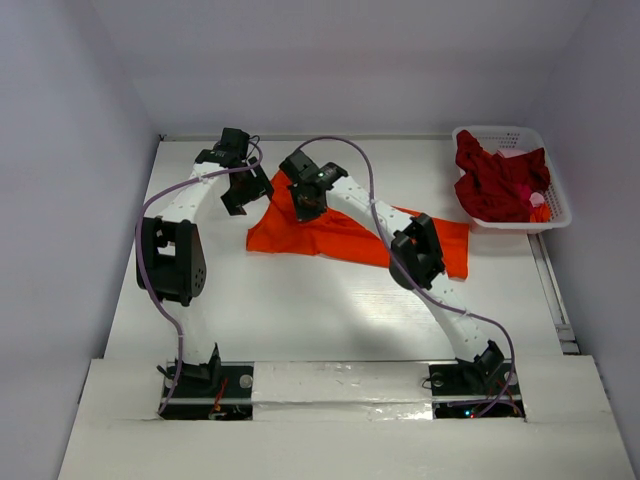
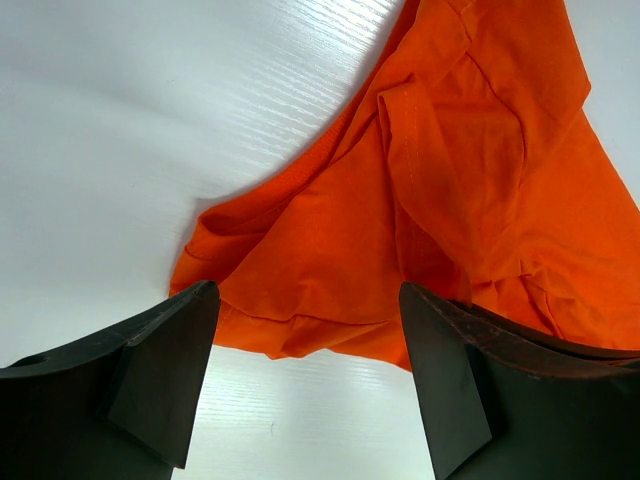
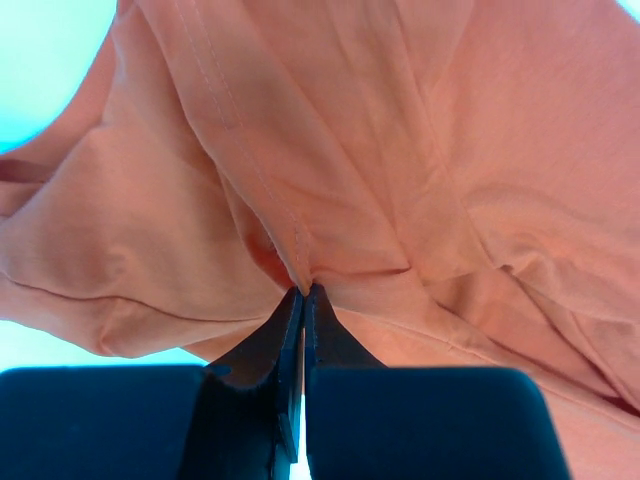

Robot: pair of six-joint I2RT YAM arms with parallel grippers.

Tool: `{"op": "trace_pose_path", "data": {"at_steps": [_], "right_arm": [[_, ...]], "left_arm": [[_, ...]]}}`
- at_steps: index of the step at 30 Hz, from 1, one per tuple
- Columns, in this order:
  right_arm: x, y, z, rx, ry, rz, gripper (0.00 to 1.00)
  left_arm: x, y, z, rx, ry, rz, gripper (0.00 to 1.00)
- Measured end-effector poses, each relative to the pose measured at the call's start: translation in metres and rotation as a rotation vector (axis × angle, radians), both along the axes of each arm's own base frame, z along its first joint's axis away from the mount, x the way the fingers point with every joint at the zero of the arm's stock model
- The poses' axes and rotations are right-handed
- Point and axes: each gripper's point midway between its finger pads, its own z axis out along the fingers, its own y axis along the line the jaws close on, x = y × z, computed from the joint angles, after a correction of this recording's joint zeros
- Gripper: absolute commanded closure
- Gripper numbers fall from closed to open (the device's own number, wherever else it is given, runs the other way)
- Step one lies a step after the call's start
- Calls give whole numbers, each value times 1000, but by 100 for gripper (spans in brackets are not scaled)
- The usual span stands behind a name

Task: Fold and stack the t-shirts
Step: Fold the other side of the tshirt into a rectangle

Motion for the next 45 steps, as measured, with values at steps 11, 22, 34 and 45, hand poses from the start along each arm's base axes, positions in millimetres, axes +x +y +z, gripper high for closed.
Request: {"op": "trace_pose_path", "data": {"at_steps": [11, 22, 34, 45], "right_arm": [[33, -28, 7, 15, -20, -71, 100], [55, -53, -9, 4, -4, -113, 100], [65, -50, 2, 39, -26, -101, 100], [87, -77, 10, 65, -35, -157, 89]], "left_arm": [[-6, 1, 3, -1, -4, -1, 30], [-12, 1, 0, -3, 10, -3, 30], [-21, 1, -13, -5, 41, -7, 31], [-21, 0, -12, -9, 34, -13, 31]]}}
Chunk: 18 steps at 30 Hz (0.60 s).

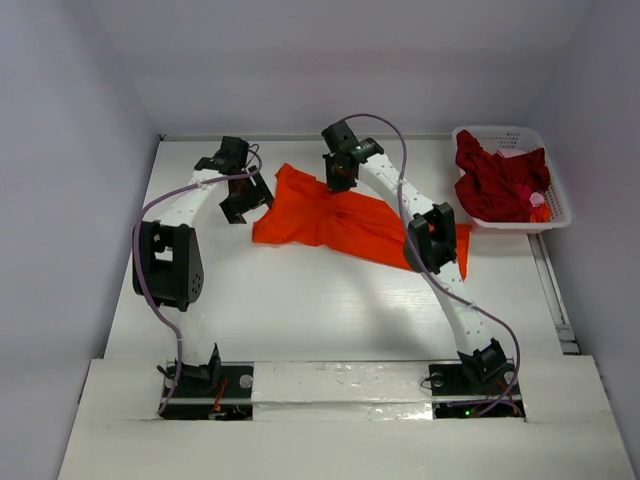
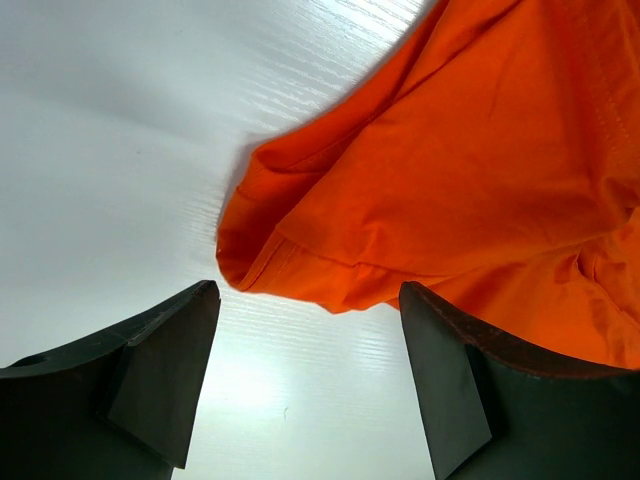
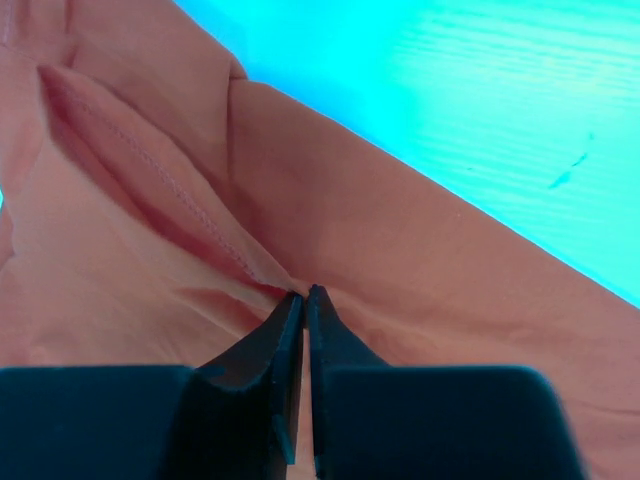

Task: Fold and stack the t-shirts
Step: Fold the other side of the tshirt into a rectangle

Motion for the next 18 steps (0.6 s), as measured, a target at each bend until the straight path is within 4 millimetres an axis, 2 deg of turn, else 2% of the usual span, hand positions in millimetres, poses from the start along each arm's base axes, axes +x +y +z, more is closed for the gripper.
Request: {"op": "trace_pose_path", "data": {"at_steps": [1, 2, 4, 5, 6, 13, 16, 17, 18], "right_arm": [[1, -2, 0, 3, 2, -2, 81], [1, -2, 0, 8, 5, -2, 66], [2, -3, 0, 19, 11, 1, 49], [2, -3, 0, 21, 13, 7, 16], [1, -2, 0, 28, 16, 7, 1], [1, -1, 0, 29, 17, 16, 0], [1, -6, 4, 11, 5, 2, 14], [0, -9, 8, 3, 1, -2, 34], [-2, -12, 14, -4, -6, -3, 47]], "left_arm": [[0, 0, 0, 0, -1, 0, 31], [0, 0, 1, 0, -2, 0, 31], [0, 0, 1, 0, -5, -2, 31], [0, 0, 1, 1, -5, -3, 31], [0, 0, 2, 1, -7, -4, 31], [0, -2, 2, -8, -6, -10, 32], [0, -7, 3, -32, -6, -23, 37], [0, -10, 4, -47, -9, -31, 49], [1, -13, 5, -63, -14, -35, 58]]}}
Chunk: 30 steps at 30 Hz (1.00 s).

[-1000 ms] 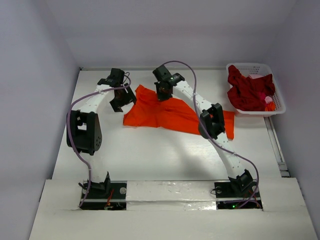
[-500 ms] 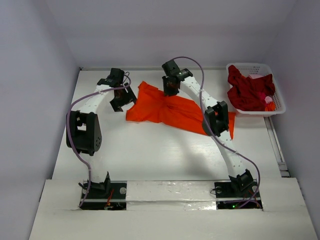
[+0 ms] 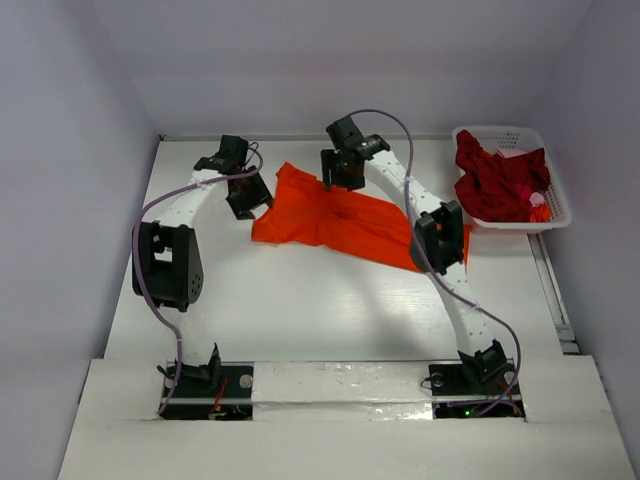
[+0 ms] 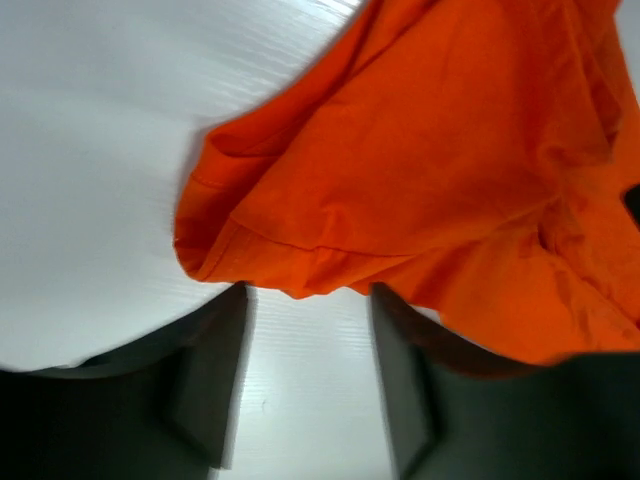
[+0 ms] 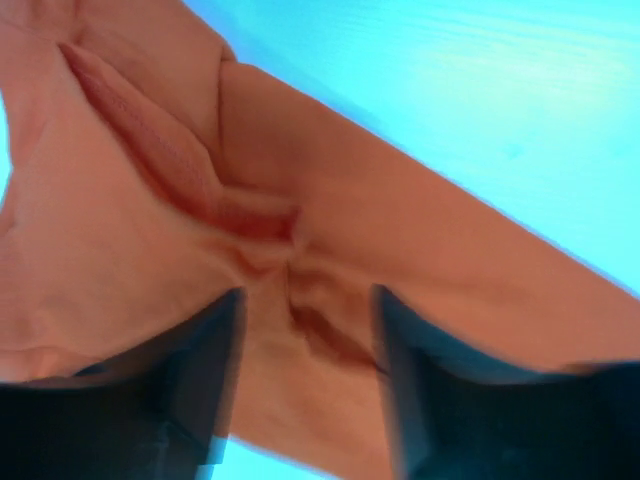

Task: Fold and stack the t-shirts
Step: Fold the other side of the tshirt into a rectangle, then rotate the tshirt 90 degrees

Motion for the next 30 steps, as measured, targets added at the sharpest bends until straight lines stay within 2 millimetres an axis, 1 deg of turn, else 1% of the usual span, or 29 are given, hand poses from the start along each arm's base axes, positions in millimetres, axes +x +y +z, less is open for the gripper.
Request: {"op": "trace_pose_path", "data": {"at_steps": [1, 2, 4, 7, 9, 10, 11, 12, 13, 14, 15, 16, 17, 19, 21, 22, 23, 24, 26, 30], "right_arm": [[-3, -4, 8, -7, -8, -5, 66], [-7, -10, 20, -14, -19, -10, 100], [-13, -19, 51, -9, -60, -31, 100], [-29, -39, 113, 4, -165, -57, 100], [-42, -55, 149, 11, -239, -85, 100], [-49, -65, 164, 8, -271, -104, 100], [-56, -74, 174, 1, -296, -122, 100], [-60, -81, 179, -6, -312, -139, 100], [-64, -88, 179, -15, -319, -153, 100], [-67, -93, 174, -28, -314, -163, 100], [-68, -97, 164, -45, -295, -170, 100], [-69, -101, 148, -66, -264, -173, 100], [-70, -102, 130, -82, -228, -174, 100], [-70, -108, 88, -118, -137, -182, 100], [-73, -116, 47, -144, -41, -191, 100], [-77, -120, 28, -154, 5, -197, 100], [-81, -125, 14, -159, 44, -204, 100], [-85, -130, 4, -160, 74, -213, 100], [-89, -138, -6, -142, 117, -236, 100], [-87, -147, -8, -103, 123, -270, 100]], "left_arm": [[1, -4, 1, -15, -6, -7, 69], [3, -8, 3, -29, -14, -12, 89], [4, -17, 6, -49, -26, -30, 100], [9, -34, 21, -76, -61, -71, 100], [20, -50, 35, -102, -105, -104, 100], [27, -59, 43, -118, -132, -123, 100], [32, -68, 47, -131, -151, -141, 100], [37, -79, 50, -145, -168, -161, 100], [42, -88, 50, -156, -182, -180, 100], [45, -97, 47, -165, -187, -195, 100], [47, -104, 43, -174, -186, -208, 100], [48, -112, 36, -184, -180, -221, 100], [47, -118, 29, -190, -167, -229, 100], [46, -129, 10, -200, -135, -242, 100], [46, -134, -7, -198, -103, -241, 100], [47, -133, -15, -192, -90, -238, 100], [48, -132, -22, -183, -81, -231, 100], [48, -130, -28, -172, -72, -224, 100], [50, -126, -35, -150, -67, -211, 100], [55, -121, -37, -129, -76, -194, 100]]}}
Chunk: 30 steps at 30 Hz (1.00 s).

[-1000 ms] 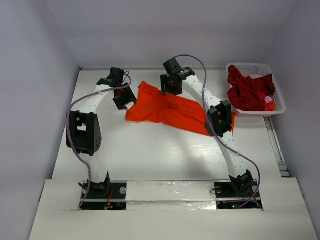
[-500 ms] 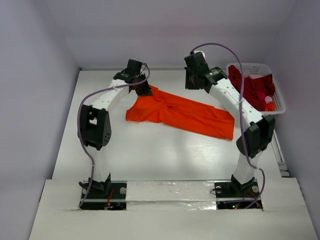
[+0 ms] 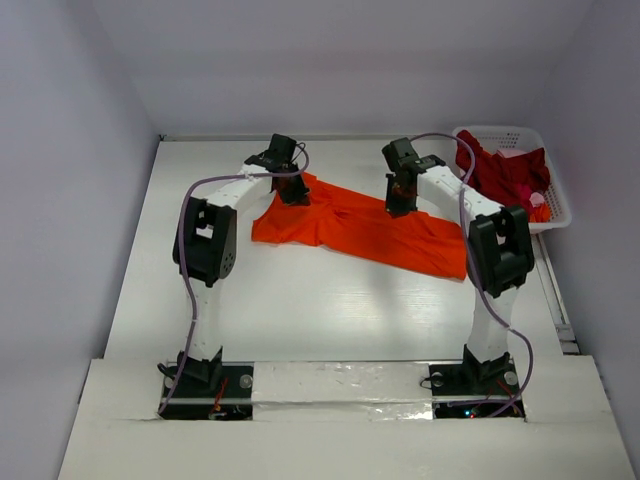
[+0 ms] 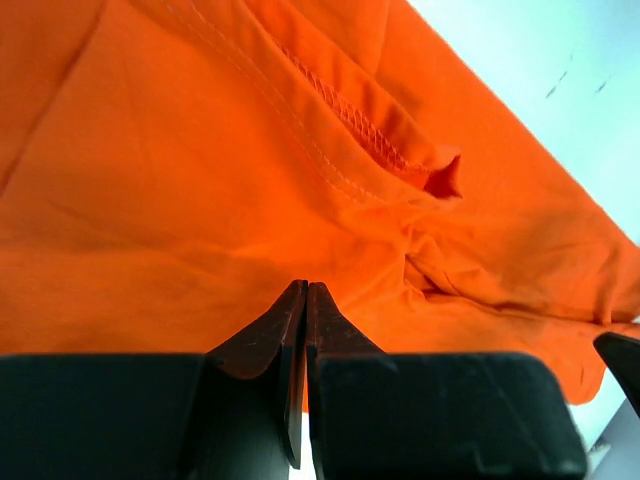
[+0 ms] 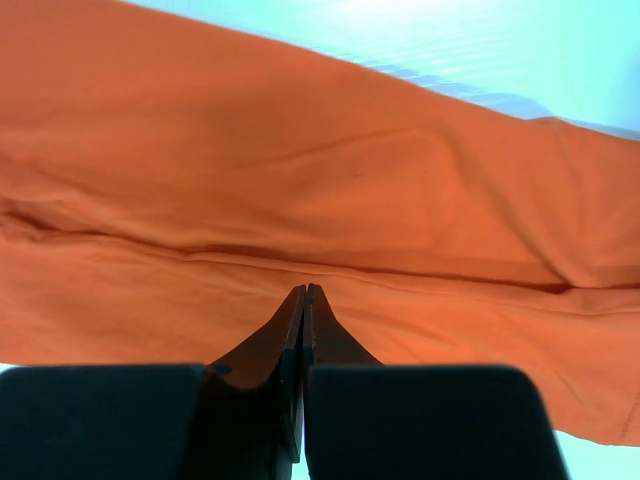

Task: Fold and stack the t-shirts
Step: Rotate the tshirt 90 degrees

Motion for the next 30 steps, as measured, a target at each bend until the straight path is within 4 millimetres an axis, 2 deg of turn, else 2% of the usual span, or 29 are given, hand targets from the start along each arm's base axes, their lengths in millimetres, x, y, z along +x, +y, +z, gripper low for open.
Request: {"op": "trace_pose_path", "data": {"at_steps": [3, 10, 18, 30], "right_arm": [[0, -8, 2, 4, -7, -19, 100], [-3, -8, 5, 23, -40, -28, 100], [-21, -1, -23, 77, 28, -42, 100], [-37, 8, -50, 154, 75, -67, 100]], "left_arm": [[5, 1, 1, 4, -21, 8, 100], [11, 1, -2, 8, -41, 16, 100], [10, 1, -13, 15, -24, 15, 100], [6, 4, -36, 38, 21, 12, 100]]}}
